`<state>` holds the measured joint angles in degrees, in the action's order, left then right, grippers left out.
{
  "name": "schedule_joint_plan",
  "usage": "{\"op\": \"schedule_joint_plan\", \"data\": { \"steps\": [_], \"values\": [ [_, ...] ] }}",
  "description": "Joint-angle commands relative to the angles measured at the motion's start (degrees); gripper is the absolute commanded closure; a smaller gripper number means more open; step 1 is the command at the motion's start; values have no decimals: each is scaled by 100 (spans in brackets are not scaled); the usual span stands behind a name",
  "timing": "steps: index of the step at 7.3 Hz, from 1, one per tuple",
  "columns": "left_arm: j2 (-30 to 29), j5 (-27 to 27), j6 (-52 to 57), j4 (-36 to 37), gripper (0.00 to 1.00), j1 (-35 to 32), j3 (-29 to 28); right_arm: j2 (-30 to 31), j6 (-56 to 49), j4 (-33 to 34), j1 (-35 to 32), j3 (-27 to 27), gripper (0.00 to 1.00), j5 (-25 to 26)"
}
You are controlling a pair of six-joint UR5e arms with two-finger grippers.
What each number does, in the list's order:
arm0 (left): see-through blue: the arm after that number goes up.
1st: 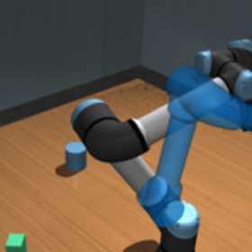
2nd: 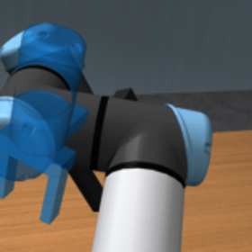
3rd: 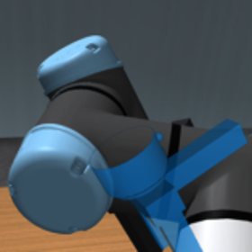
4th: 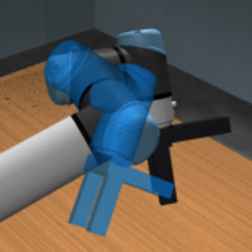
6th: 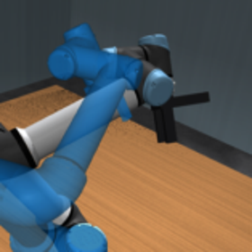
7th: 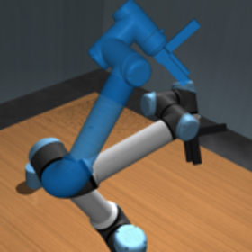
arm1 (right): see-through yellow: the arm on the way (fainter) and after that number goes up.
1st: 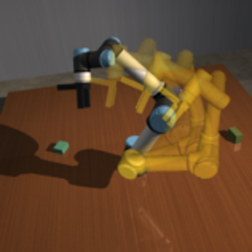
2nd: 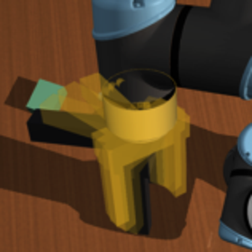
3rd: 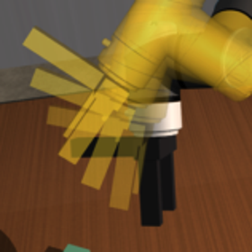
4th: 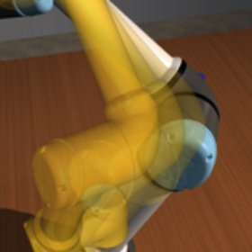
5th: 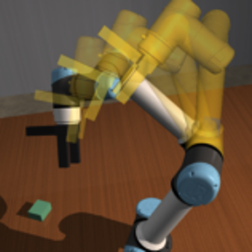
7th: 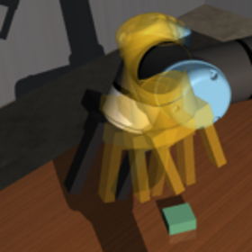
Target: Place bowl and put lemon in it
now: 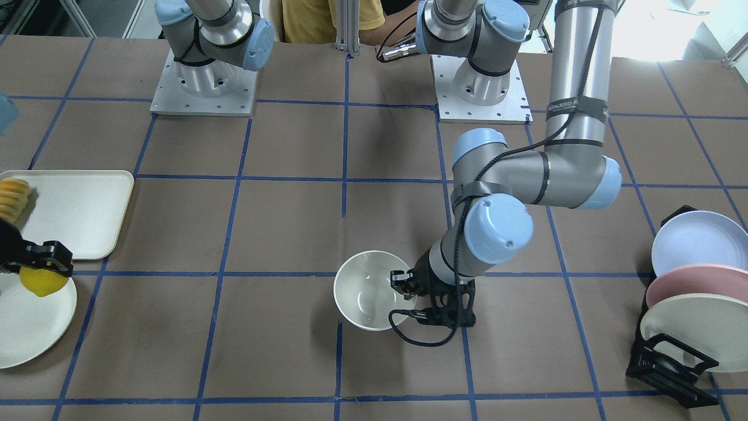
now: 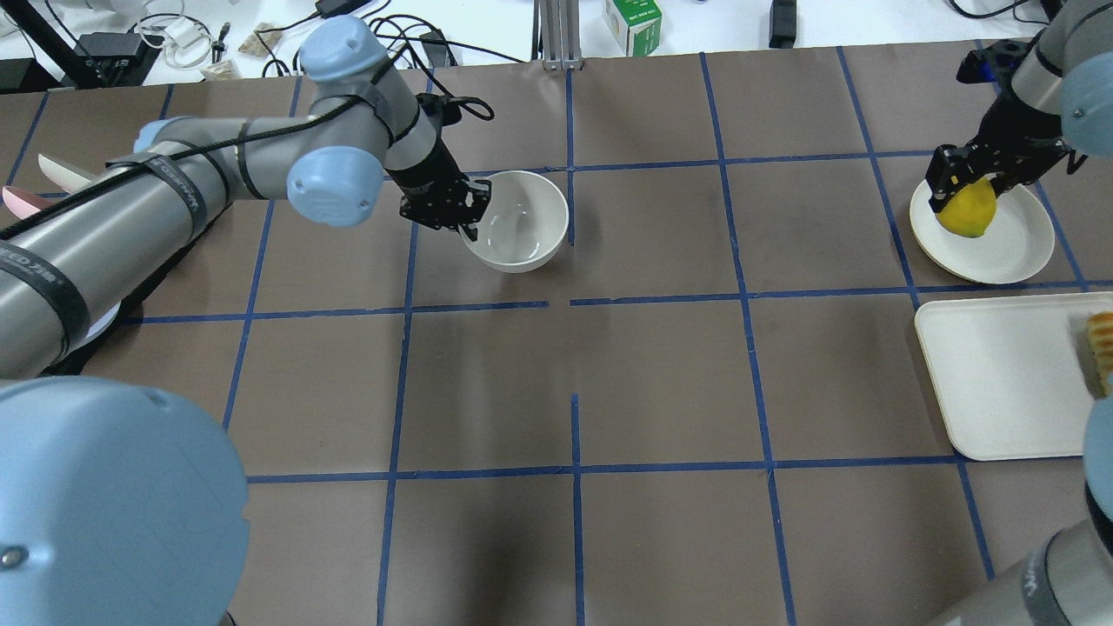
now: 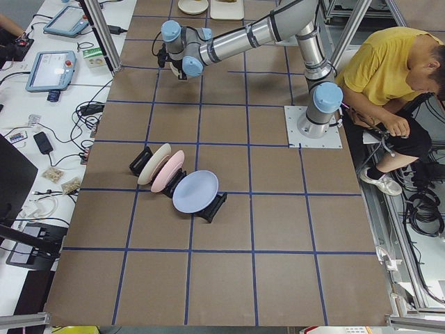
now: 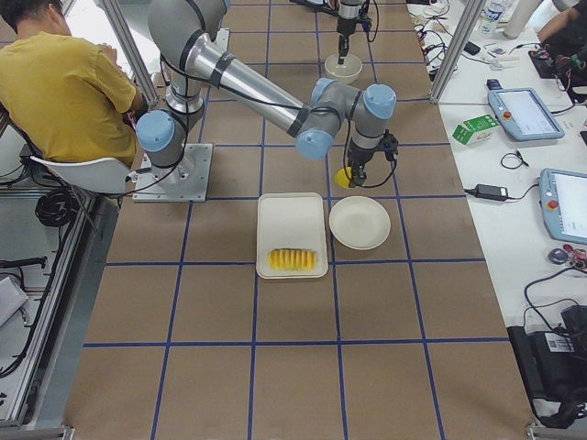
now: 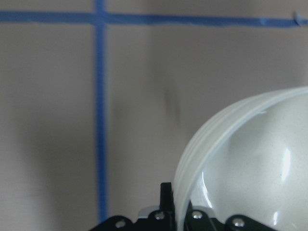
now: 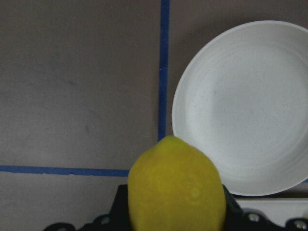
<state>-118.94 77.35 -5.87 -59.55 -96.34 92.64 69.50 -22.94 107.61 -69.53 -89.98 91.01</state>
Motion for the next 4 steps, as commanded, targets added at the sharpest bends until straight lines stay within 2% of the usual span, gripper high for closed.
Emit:
{"op": "schedule_joint_plan", "data": {
  "steps": [1,2,3,4],
  "values": [
    [91,9,-649,582,100,-445,483,344,1441,-249,-909,-2,100,-66],
    [12,43,-731,907,100,-542,535,380,2059,-240,-1470,6,100,-101],
    [64,35,-740,866,100,-578,562,371,2744,-205,-1920,6,100,-154],
    [56,61,-732,840,82,-587,580,363,3125,-162,-2159,15,100,-163]
  ]
}}
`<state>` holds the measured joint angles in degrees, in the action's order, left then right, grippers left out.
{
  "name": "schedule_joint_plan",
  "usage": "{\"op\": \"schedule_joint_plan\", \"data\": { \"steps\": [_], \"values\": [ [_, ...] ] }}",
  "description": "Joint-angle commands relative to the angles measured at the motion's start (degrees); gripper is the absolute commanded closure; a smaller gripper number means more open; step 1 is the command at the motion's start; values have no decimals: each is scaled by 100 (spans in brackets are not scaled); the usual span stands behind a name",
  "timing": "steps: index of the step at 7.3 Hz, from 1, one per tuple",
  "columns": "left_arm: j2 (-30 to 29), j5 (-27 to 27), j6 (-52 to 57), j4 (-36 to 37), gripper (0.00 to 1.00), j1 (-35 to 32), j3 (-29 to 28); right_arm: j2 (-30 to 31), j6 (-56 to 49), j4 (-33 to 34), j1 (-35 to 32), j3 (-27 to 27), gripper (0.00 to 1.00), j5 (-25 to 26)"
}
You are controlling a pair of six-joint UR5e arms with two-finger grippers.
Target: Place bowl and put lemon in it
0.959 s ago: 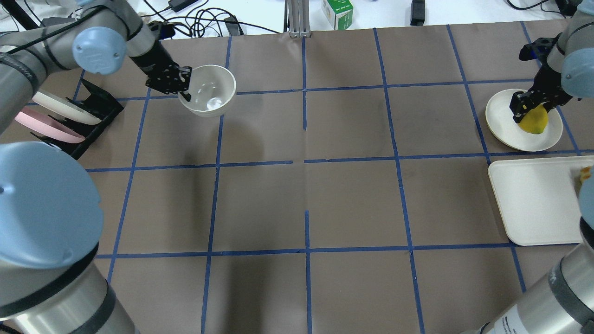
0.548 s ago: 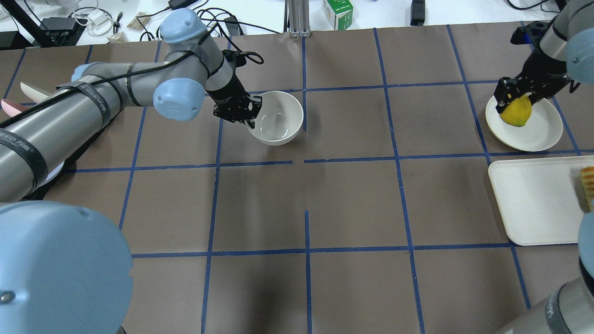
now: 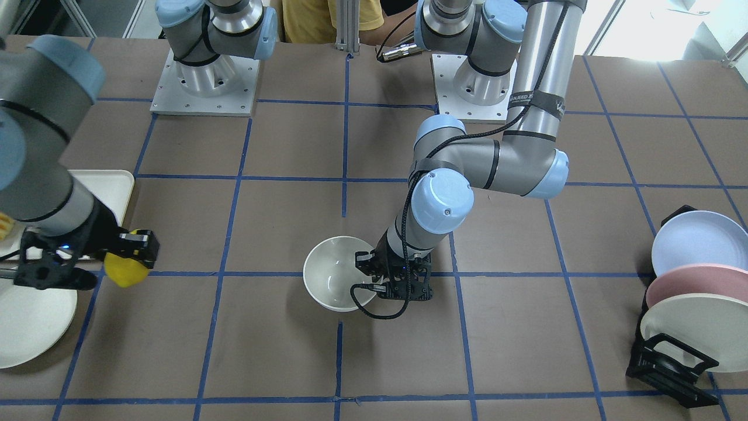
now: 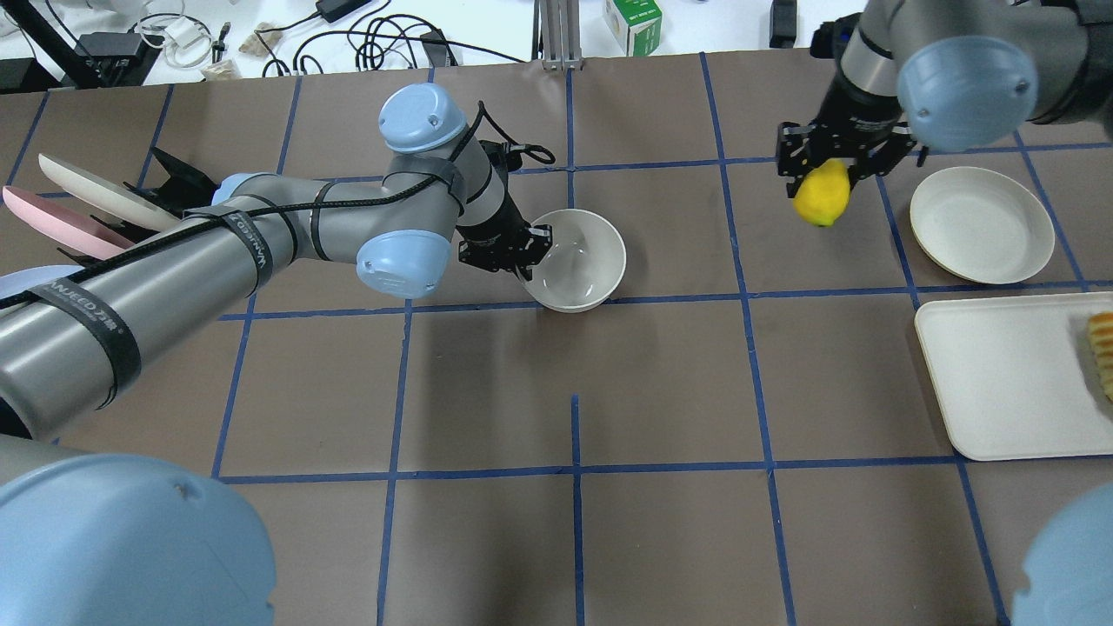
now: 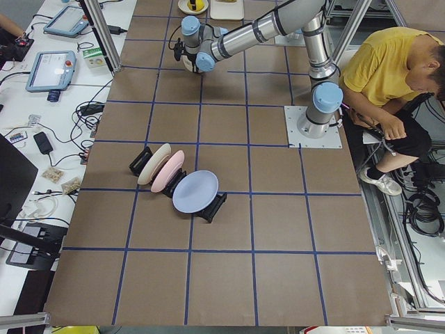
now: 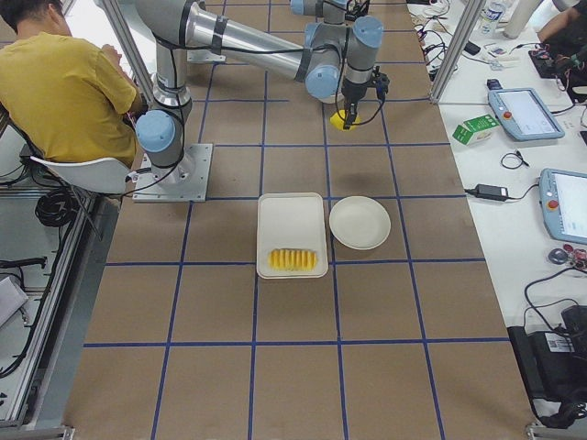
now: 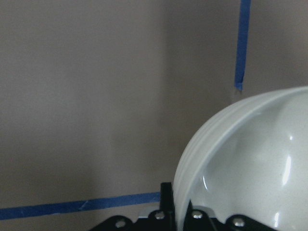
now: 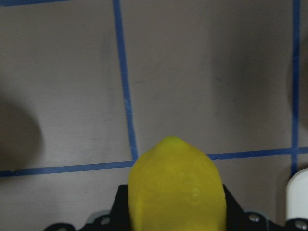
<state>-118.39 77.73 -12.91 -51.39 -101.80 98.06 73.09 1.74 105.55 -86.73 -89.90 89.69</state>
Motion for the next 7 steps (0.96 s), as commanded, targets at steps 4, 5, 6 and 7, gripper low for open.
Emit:
{"op": "schedule_joint_plan", "data": {
  "steps": [4,5,6,7],
  "values": [
    [455,154,374,-308,0,238,-93,-233,1223,579,-1036,139,100,-497],
    [770,172,612,-1059,0,405,-311,-373,1545,702,-1204,183,100,-496],
    [1095,668,1049,-2085,0,503,-688,-540,1792,921,-1414,261,100,-505],
    [1386,847,1332,-3069,0,573,-1118,-776,2047,1010,-1721,393,100,-497]
  ]
}}
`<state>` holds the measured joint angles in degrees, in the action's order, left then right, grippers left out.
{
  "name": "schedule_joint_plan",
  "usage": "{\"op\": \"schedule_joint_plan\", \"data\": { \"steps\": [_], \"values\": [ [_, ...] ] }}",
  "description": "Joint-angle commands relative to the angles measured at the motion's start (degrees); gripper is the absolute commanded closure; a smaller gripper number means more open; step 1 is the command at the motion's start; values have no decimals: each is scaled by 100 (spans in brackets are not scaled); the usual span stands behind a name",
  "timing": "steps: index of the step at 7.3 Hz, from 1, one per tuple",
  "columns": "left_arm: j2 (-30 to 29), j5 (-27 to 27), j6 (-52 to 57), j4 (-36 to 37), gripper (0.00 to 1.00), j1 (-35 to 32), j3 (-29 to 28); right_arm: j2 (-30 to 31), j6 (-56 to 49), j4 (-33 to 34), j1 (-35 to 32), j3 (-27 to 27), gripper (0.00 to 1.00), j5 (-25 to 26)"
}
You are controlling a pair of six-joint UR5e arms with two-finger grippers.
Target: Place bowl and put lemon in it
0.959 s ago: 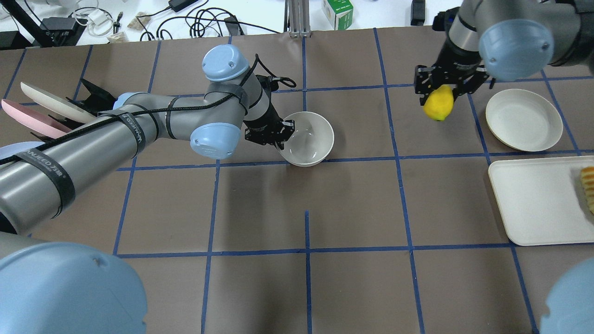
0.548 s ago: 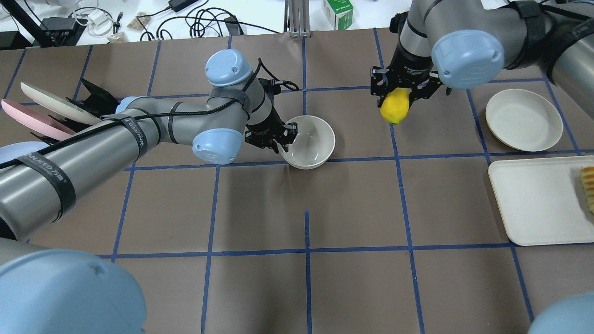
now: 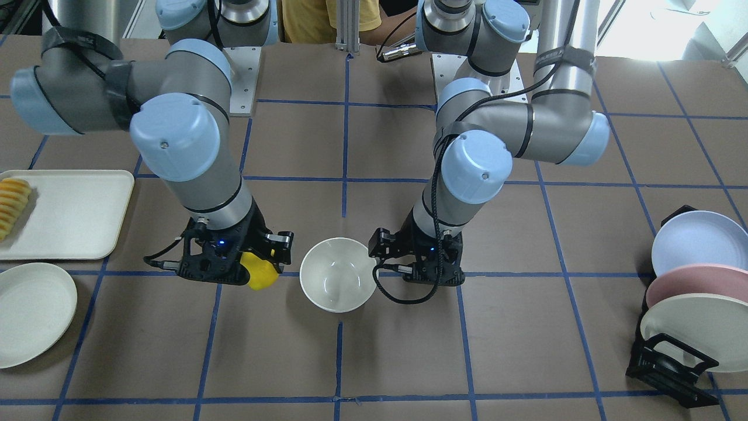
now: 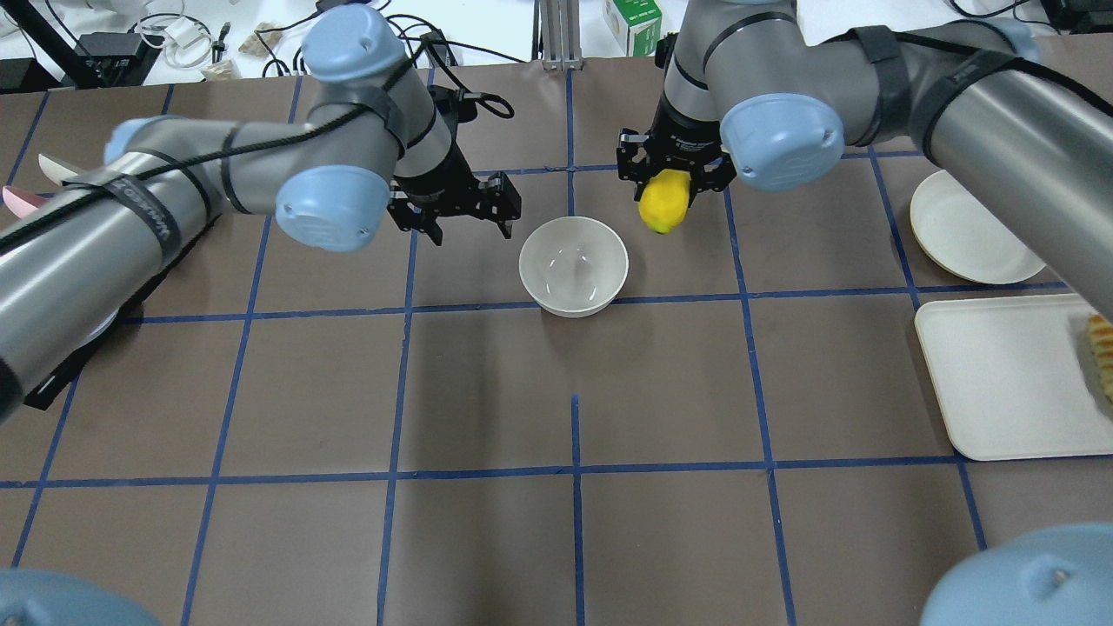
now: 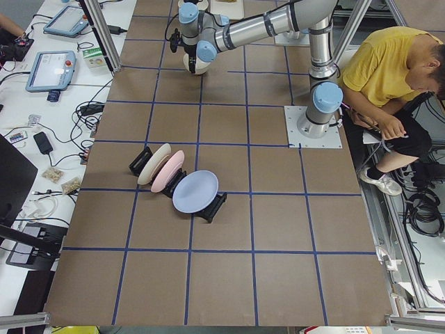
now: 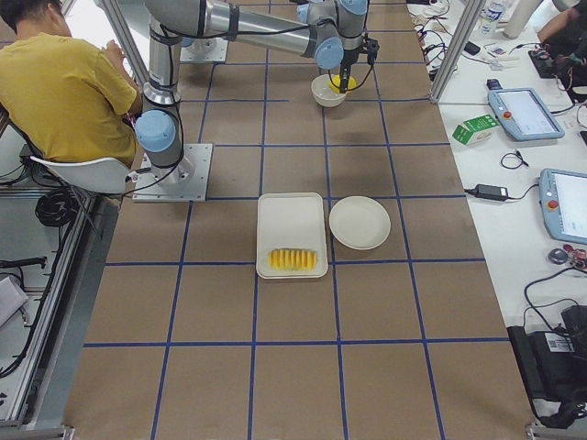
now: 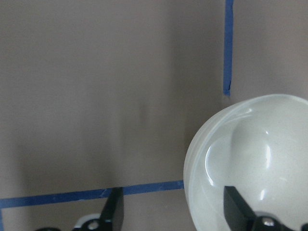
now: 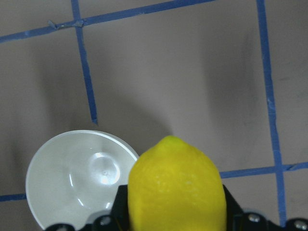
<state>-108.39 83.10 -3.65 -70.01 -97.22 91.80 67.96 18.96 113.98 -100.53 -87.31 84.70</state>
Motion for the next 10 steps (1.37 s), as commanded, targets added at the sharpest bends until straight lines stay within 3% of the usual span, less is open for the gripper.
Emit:
{"op": "schedule_joint_plan", "data": {
  "steps": [1,3,5,6,8,10],
  "values": [
    [728,512,418,-1512,0,124,-627,-570,719,343,-614,249,100,2],
    [1318,699,645,-1847,0,98,-497,-871,1065,520,-810,250,100,2],
    [1504,760,917,-1779,0,368,-269,-1038,1075,485,-819,215,100,2],
    [1549,673,1058,-1753,0,857,-390,-1056,1075,450,-819,206,88,2],
    [1751,708,1086,-1770,0,1082,-320,-1065,1075,423,-819,92,37,-6],
    [1725,699,972,-1805,0,1047,-329,-1057,1083,441,-819,-83,1,46]
  ]
}}
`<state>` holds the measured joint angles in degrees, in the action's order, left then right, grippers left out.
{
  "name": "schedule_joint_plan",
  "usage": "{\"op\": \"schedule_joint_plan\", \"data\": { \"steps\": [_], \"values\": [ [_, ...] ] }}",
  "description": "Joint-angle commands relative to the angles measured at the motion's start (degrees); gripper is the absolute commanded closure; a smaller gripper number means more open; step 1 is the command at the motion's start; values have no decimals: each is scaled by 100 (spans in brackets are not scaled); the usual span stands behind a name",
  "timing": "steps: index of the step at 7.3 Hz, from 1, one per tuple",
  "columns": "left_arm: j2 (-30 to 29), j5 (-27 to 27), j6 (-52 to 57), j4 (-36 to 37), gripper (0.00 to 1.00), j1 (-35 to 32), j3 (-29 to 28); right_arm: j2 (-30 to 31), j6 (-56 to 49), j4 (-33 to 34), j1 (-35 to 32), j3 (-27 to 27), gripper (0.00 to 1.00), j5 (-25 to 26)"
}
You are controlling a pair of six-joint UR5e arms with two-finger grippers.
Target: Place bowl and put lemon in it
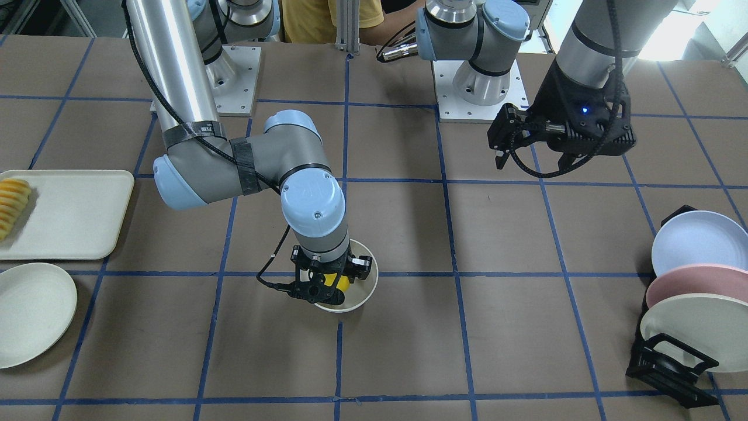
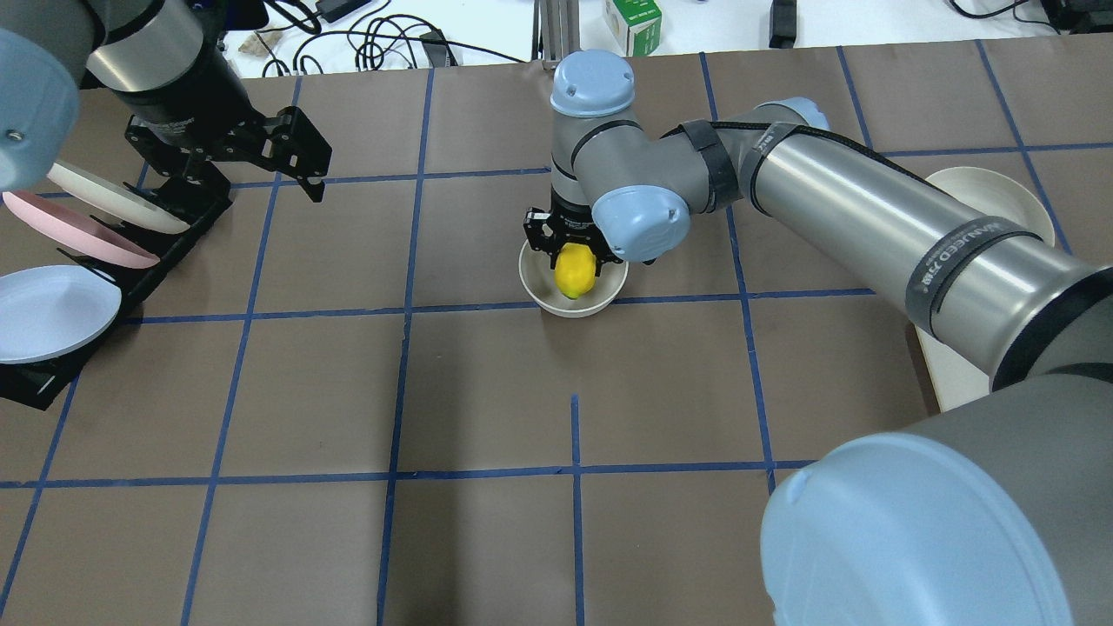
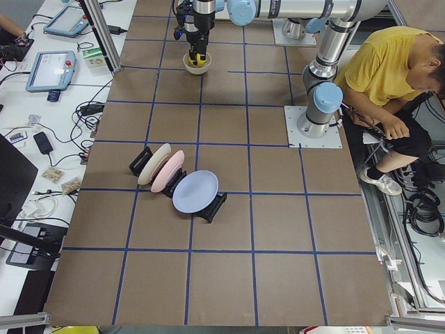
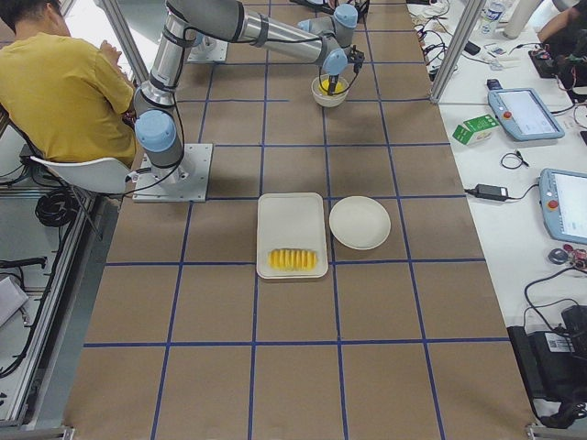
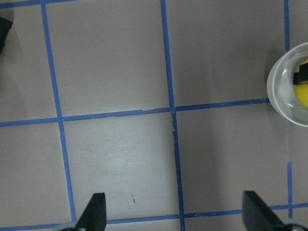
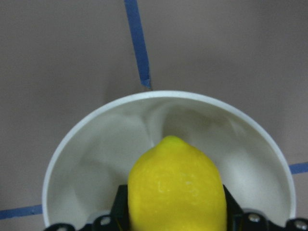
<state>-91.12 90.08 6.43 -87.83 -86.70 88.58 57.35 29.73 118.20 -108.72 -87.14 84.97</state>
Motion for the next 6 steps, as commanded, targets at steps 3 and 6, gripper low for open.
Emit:
{"op": "schedule_joint_plan", "data": {
  "steps": [3,6],
  "values": [
    [-2,2,-37,-32,0,-5,-42,205,-37,-17,61,13,0,37],
    [7,1,-37,-24,0,-5,-51,1564,-554,-1329,823,4,0,144]
  ]
}}
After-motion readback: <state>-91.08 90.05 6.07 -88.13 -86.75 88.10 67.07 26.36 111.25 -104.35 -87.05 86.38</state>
